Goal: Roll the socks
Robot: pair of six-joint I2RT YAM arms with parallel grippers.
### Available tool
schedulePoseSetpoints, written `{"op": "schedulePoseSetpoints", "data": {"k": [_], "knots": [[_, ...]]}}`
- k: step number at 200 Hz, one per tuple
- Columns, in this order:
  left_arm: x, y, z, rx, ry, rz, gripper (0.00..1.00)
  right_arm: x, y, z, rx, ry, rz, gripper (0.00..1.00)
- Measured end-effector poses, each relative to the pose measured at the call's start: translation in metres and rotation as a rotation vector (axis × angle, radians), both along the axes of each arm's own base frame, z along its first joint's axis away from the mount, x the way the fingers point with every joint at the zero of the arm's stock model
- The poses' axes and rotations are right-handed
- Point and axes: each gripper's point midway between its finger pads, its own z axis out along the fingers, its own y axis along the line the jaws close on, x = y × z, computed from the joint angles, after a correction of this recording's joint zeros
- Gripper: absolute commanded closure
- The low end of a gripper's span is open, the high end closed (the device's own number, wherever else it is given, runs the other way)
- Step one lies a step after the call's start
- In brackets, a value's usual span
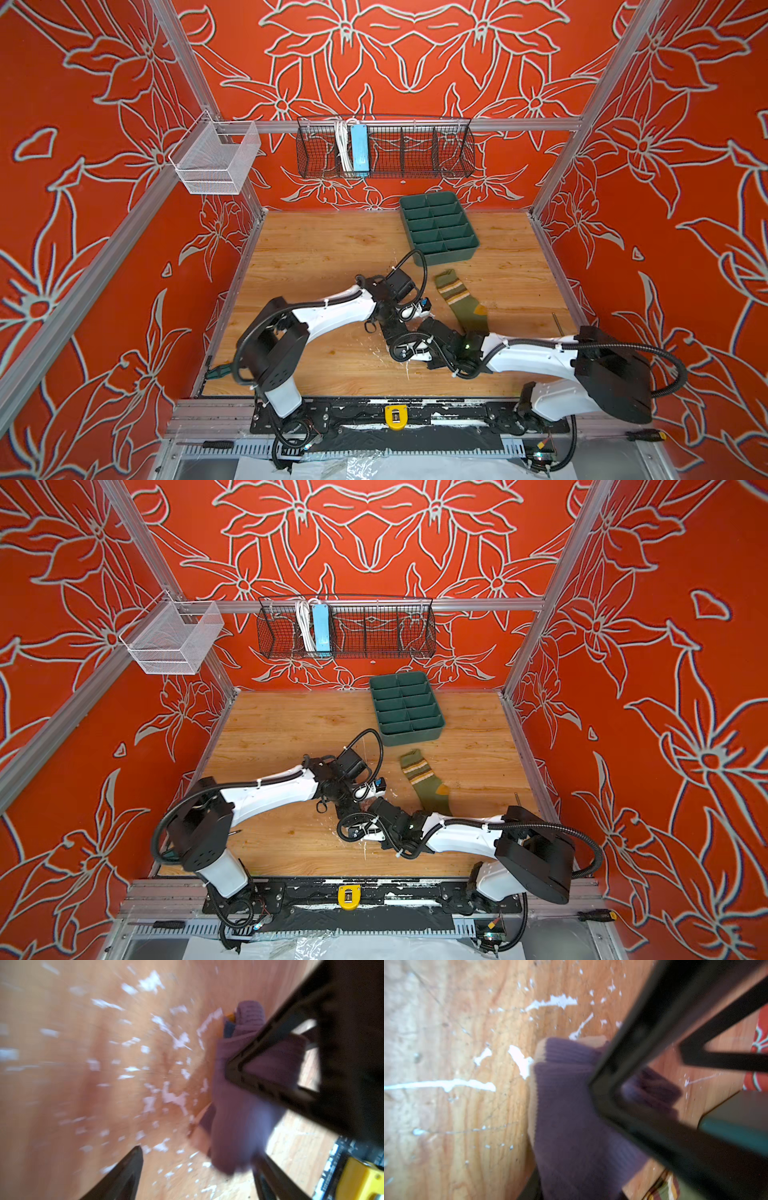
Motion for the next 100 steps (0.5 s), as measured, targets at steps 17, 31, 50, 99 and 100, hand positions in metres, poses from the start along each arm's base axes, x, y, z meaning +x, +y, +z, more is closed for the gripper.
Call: {"op": "schedulePoseSetpoints", "data": {"k": [17,31,50,99,100], "knots": [[0.008,0.005,0.016,-0.043,-0.107,0.027,0.13,-0.001,-0.001,0.000,-0.005,0.022,-0.008,1.00],[0.014,0.012,0.028,-0.063,-0.201,0.056,0.12,-0.002,-0.002,0.000,-0.013,0.041,-0.016,1.00],[0.023,0.032,0.046,-0.060,-0.349,0.115,0.12,-0.001,-0.001,0.000,-0.023,0.075,-0.030,1.00],[0.022,0.088,0.155,-0.126,-0.782,0.186,0.05,-0.002,0.009,0.000,-0.075,0.270,-0.083,1.00],[0.021,0.089,0.157,-0.130,-0.787,0.185,0.05,-0.003,0.009,0.000,-0.078,0.279,-0.084,1.00]]}}
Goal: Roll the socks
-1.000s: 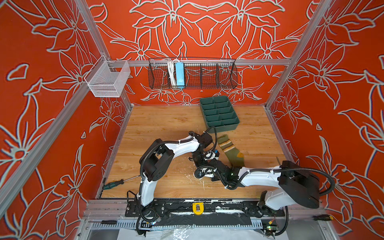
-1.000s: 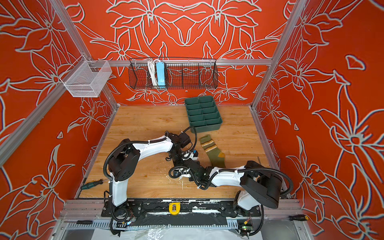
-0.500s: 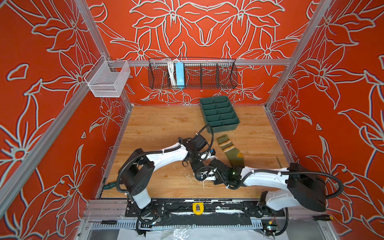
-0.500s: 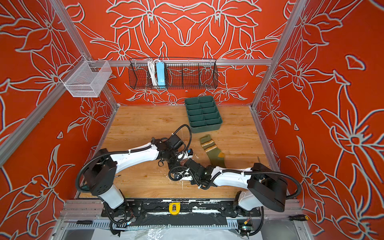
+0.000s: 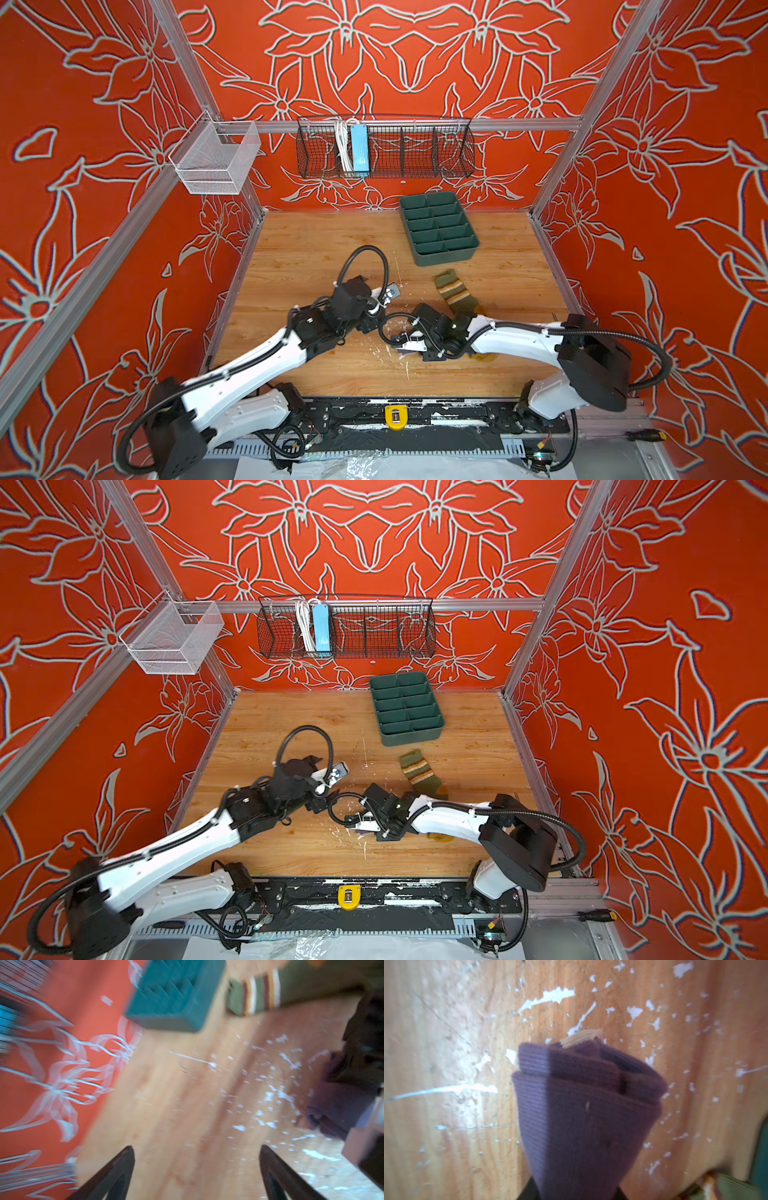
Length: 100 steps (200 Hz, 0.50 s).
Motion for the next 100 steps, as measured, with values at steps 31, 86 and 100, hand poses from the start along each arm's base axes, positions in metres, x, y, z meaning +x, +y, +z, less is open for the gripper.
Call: {"op": "schedulePoseSetpoints", "data": {"k": [31,86,100], "knots": [[-0.039,0.015,0.073,-0.062,-0.174,-0.144,0.02,-0.003,0.009,0.000,-0.036,0.161,-0.052,1.00],[-0.091,-0.010,0.062,0.027,-0.094,-0.483,0.03,-0.003,0.024,0.001,-0.065,0.399,-0.157,1.00],[-0.099,-0.021,0.046,0.073,-0.060,-0.550,0.04,-0.003,0.027,0.001,-0.059,0.440,-0.172,1.00]]}}
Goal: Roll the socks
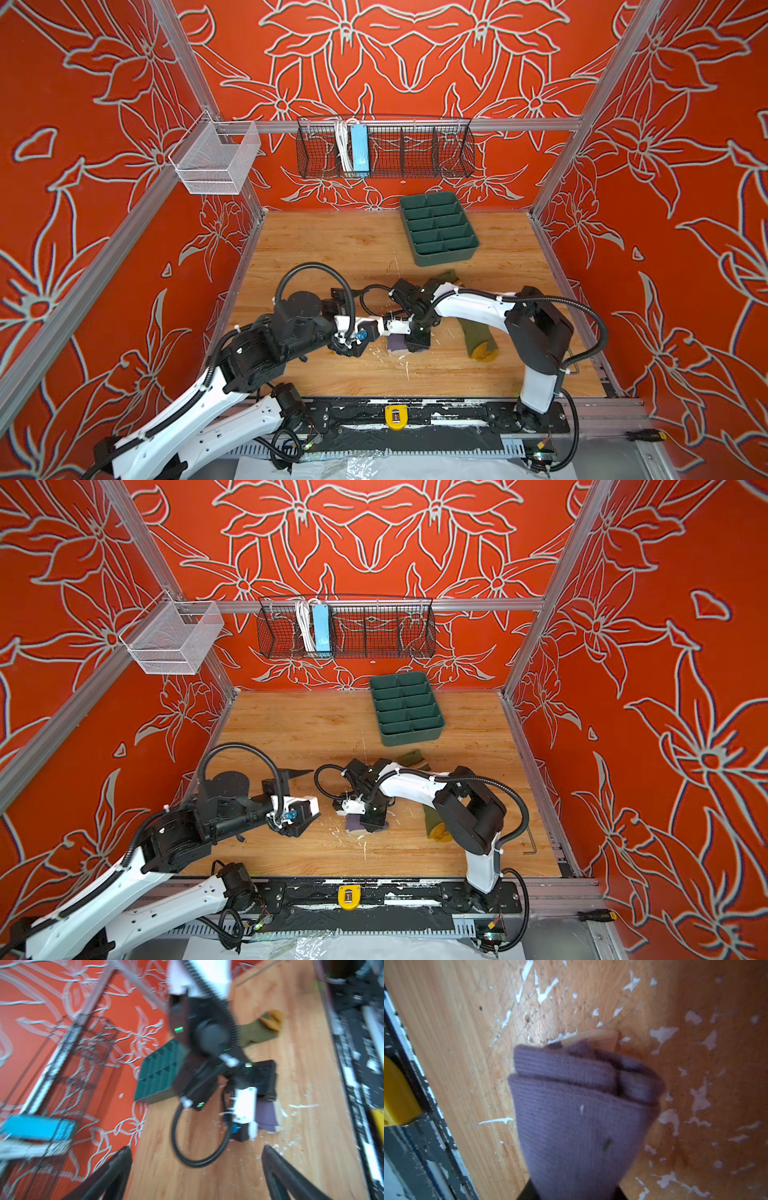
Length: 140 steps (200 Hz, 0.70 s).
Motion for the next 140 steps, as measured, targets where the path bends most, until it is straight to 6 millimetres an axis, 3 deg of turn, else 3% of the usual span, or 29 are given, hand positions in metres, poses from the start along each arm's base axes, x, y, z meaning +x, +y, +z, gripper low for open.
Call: {"op": "schedulePoseSetpoints", "data": {"k": [21,73,115,140], "knots": [[-0.009,-0.015,-0.033,0.111,0.019,-0.078,0.05,0.000,0.001,0.000,0.004,0.044,-0.018,1.00],[-0.016,-0.029,-0.147,0.349,0.107,-0.116,0.11,0.000,0.004,0.000,0.014,0.099,-0.036,1.00],[0.002,-0.041,-0.198,0.396,0.143,-0.042,0.15,-0.002,0.009,0.000,0.028,0.131,-0.038,1.00],[0.011,-0.045,-0.214,0.392,0.158,-0.001,0.21,-0.003,0.010,0.000,0.035,0.141,-0.037,1.00]]}}
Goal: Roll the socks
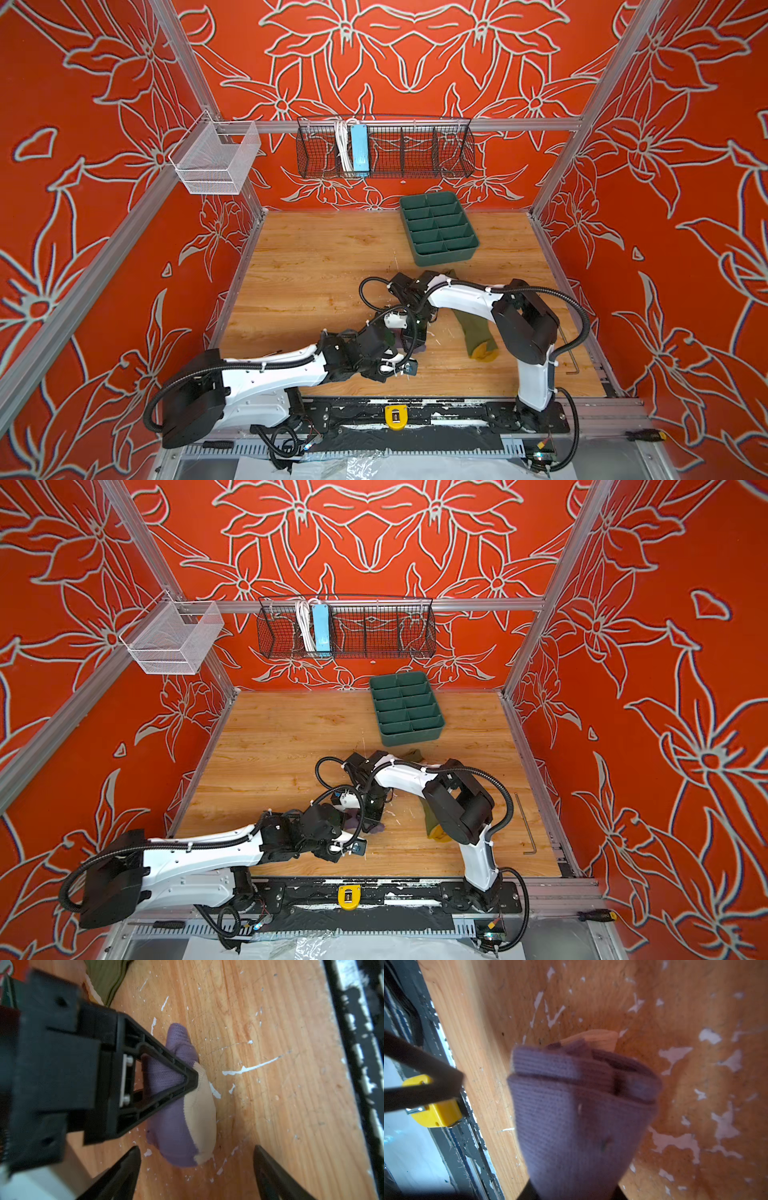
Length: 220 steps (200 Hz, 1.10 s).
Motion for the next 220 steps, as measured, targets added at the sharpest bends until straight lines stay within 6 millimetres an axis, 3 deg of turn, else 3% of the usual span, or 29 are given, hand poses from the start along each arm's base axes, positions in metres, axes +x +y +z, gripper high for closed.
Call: {"op": "schedulePoseSetpoints", "data": {"k": [101,154,197,220], "knots": [[0.031,0.001,-0.031,0.006,0.038,0.104,0.34,0.003,0.002,0.002,0.024,0.045,-0.065,1.00],[0.034,-0.010,-0.036,-0.030,0.068,0.109,0.62,0.001,0.003,0.004,0.027,0.064,-0.074,1.00],[0.038,-0.015,-0.038,-0.029,0.065,0.102,1.00,0.001,-0.001,0.004,0.015,0.075,-0.087,1.00],[0.038,-0.016,-0.038,-0.027,0.068,0.103,1.00,0.002,-0.003,0.004,0.014,0.075,-0.093,1.00]]}}
